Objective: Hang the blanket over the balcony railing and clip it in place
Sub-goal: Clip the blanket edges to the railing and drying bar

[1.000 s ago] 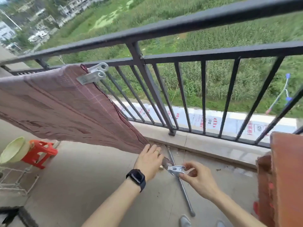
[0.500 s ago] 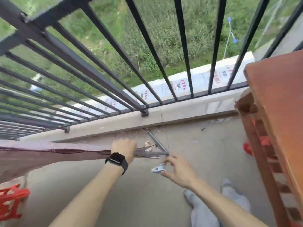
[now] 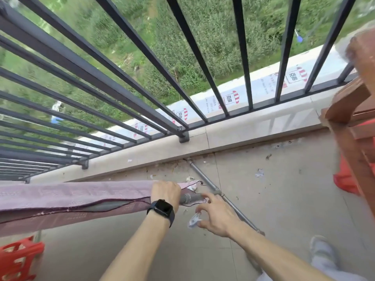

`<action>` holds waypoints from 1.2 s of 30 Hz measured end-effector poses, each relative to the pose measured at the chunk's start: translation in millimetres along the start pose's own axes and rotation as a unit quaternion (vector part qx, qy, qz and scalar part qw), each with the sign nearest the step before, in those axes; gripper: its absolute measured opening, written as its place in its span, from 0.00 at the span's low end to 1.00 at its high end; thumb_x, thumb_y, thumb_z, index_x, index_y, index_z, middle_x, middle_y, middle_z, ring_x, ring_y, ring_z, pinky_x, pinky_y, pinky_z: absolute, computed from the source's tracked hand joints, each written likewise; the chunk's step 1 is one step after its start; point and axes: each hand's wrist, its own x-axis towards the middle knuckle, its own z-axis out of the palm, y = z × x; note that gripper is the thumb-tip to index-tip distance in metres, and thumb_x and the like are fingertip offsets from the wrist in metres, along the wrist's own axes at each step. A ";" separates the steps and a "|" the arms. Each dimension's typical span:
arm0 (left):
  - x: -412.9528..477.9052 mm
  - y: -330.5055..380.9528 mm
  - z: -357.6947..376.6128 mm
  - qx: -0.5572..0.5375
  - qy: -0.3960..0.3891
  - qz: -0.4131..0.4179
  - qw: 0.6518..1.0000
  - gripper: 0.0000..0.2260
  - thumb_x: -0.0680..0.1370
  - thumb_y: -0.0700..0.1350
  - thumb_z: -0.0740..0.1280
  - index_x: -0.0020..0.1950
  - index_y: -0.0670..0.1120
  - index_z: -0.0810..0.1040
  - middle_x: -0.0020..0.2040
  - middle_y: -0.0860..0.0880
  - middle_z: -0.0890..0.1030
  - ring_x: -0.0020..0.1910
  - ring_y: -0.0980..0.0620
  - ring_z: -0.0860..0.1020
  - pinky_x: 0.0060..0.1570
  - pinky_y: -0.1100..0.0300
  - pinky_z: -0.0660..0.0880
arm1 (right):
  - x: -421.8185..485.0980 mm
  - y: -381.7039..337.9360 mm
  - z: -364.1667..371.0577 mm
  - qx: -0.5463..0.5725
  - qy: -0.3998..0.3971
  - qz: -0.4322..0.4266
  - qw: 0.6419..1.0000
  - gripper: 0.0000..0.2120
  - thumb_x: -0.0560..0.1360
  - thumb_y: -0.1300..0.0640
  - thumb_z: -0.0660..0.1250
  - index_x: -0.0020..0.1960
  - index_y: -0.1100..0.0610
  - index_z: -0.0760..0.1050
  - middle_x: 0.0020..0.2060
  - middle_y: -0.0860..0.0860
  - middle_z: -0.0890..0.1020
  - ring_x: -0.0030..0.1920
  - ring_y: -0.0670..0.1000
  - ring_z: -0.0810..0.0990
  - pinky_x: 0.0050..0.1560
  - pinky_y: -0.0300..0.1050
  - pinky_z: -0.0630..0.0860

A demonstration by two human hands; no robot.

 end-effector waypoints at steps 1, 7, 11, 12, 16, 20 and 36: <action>4.8 4.1 3.2 -0.008 -0.005 -0.005 1.000 0.12 0.80 0.42 0.60 0.61 0.48 0.78 0.58 0.48 0.82 0.58 0.46 0.79 0.49 0.57 0.71 | 5.8 5.0 3.9 -0.004 0.001 -0.003 1.000 0.19 0.71 0.38 0.70 0.60 0.43 0.77 0.77 0.47 0.60 0.71 0.55 0.64 0.70 0.49 0.65; 2.7 13.4 11.0 0.034 0.036 0.045 0.998 0.13 0.80 0.37 0.57 0.55 0.49 0.79 0.55 0.47 0.82 0.60 0.44 0.76 0.58 0.52 0.66 | 24.0 15.7 24.9 -0.014 0.022 -0.037 0.999 0.19 0.72 0.37 0.70 0.60 0.43 0.79 0.80 0.47 0.50 0.76 0.54 0.57 0.73 0.52 0.62; -1.5 10.7 14.2 0.073 0.049 0.109 0.990 0.12 0.81 0.37 0.58 0.55 0.46 0.80 0.54 0.46 0.83 0.60 0.43 0.75 0.55 0.51 0.66 | 21.8 10.1 29.7 0.015 0.077 -0.092 0.993 0.16 0.72 0.39 0.71 0.58 0.42 0.80 0.81 0.45 0.47 0.79 0.51 0.49 0.75 0.51 0.55; 0.0 10.3 11.7 0.079 0.050 0.127 0.988 0.11 0.81 0.38 0.58 0.55 0.46 0.80 0.54 0.45 0.83 0.60 0.43 0.74 0.55 0.52 0.66 | 24.7 10.0 31.6 0.020 0.088 -0.105 0.990 0.16 0.72 0.39 0.71 0.57 0.42 0.80 0.81 0.45 0.48 0.79 0.50 0.49 0.76 0.51 0.54; 5.9 8.6 -2.9 0.044 0.045 0.143 0.988 0.08 0.80 0.44 0.62 0.54 0.48 0.80 0.54 0.47 0.83 0.60 0.45 0.76 0.56 0.54 0.69 | 42.2 2.9 35.2 0.062 0.129 -0.153 0.978 0.15 0.72 0.44 0.73 0.56 0.47 0.81 0.73 0.43 0.70 0.73 0.50 0.66 0.72 0.54 0.67; 4.1 16.0 -4.0 0.027 0.030 0.110 0.993 0.08 0.81 0.48 0.61 0.56 0.49 0.77 0.55 0.48 0.82 0.60 0.45 0.75 0.55 0.53 0.67 | 49.0 7.3 45.1 0.100 0.173 -0.124 0.972 0.12 0.73 0.55 0.74 0.56 0.54 0.81 0.60 0.44 0.79 0.62 0.51 0.75 0.57 0.52 0.77; 17.4 37.0 6.7 -0.049 0.052 0.044 0.996 0.16 0.75 0.32 0.58 0.53 0.50 0.76 0.53 0.49 0.81 0.57 0.45 0.75 0.45 0.56 0.63 | 64.2 70.2 54.4 0.003 0.050 -0.097 0.994 0.17 0.73 0.44 0.72 0.59 0.49 0.82 0.81 0.46 0.55 0.79 0.51 0.52 0.78 0.50 0.54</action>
